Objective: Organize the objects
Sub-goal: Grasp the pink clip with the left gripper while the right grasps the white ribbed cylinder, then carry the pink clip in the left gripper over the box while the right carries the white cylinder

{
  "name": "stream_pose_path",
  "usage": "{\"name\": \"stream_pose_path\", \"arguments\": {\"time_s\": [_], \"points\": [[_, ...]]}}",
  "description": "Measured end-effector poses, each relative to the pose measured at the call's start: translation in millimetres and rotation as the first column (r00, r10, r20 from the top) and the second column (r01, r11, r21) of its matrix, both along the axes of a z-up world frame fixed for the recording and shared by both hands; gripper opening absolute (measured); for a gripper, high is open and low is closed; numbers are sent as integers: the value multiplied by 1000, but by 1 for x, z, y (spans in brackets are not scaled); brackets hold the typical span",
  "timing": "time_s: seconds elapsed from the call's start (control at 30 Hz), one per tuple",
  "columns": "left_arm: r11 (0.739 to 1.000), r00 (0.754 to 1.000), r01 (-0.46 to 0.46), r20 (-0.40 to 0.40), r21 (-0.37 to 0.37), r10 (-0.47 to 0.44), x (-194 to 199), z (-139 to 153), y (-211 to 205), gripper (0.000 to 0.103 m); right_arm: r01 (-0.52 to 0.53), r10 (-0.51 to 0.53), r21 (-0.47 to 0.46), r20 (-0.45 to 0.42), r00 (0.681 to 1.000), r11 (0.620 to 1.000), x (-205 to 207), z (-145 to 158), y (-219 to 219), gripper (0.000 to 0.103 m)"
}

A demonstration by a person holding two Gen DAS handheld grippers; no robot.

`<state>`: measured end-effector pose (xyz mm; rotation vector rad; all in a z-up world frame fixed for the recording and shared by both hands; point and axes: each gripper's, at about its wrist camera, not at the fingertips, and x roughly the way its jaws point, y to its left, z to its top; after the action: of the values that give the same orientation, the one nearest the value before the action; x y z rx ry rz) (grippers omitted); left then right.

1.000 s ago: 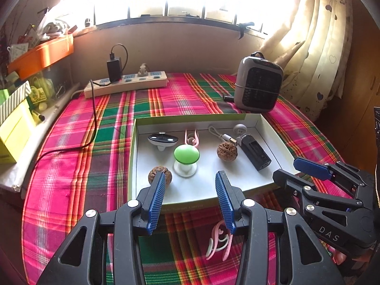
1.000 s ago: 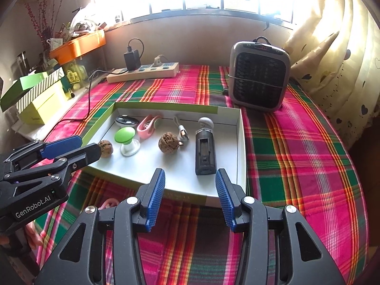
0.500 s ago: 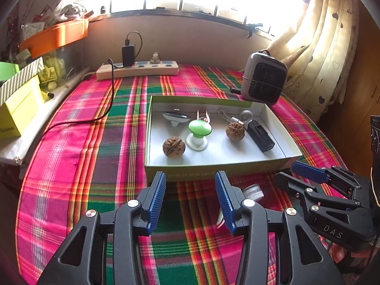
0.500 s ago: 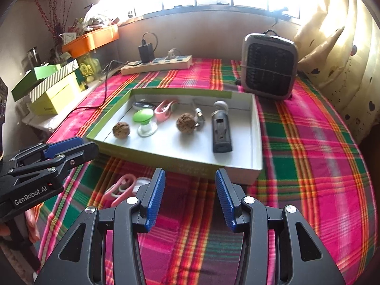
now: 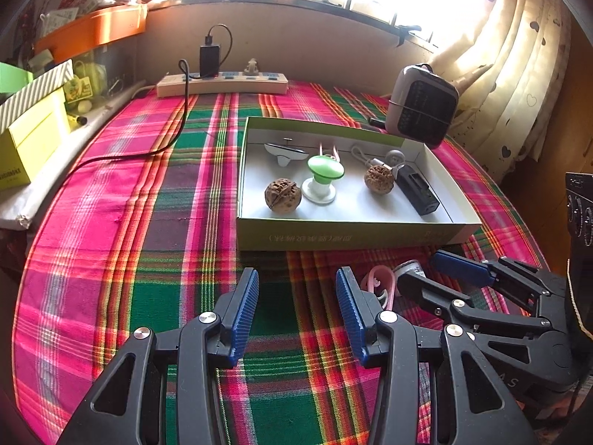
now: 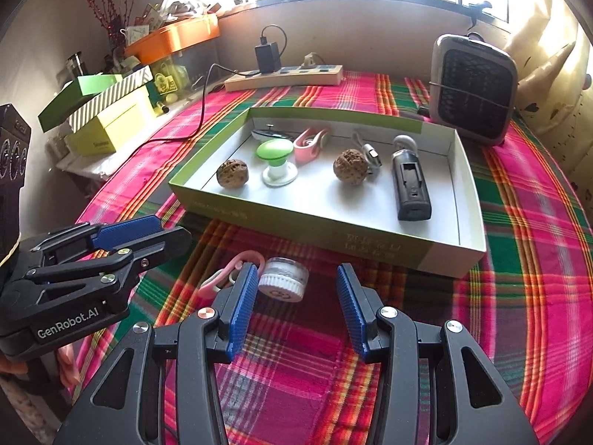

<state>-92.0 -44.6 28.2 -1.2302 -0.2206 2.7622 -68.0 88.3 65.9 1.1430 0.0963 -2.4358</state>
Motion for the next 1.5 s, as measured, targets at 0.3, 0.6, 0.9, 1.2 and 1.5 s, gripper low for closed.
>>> {"name": "stream_pose_path", "arguments": {"time_s": [0.3,0.6,0.9,1.2,1.5], "points": [[1000,1000,-3,6,4,3,-1,-2,0,42,24,-24,-4,21,999,1000,-8,-4,6,46],[1000,999,27,22,10,-27,-2,-4,8,42,46,-47,22,37,998,999,-16,-9,10,46],[997,996,75,45,29,-76,-3,-7,20,42,59,-60,37,27,998,998,-17,-10,16,46],[993,991,116,65,15,-117,-5,-9,35,45,61,-62,35,18,998,998,-15,-10,23,32],[990,987,137,91,-30,-134,-8,-15,51,45,61,-62,18,16,998,998,-14,-8,33,29]]}}
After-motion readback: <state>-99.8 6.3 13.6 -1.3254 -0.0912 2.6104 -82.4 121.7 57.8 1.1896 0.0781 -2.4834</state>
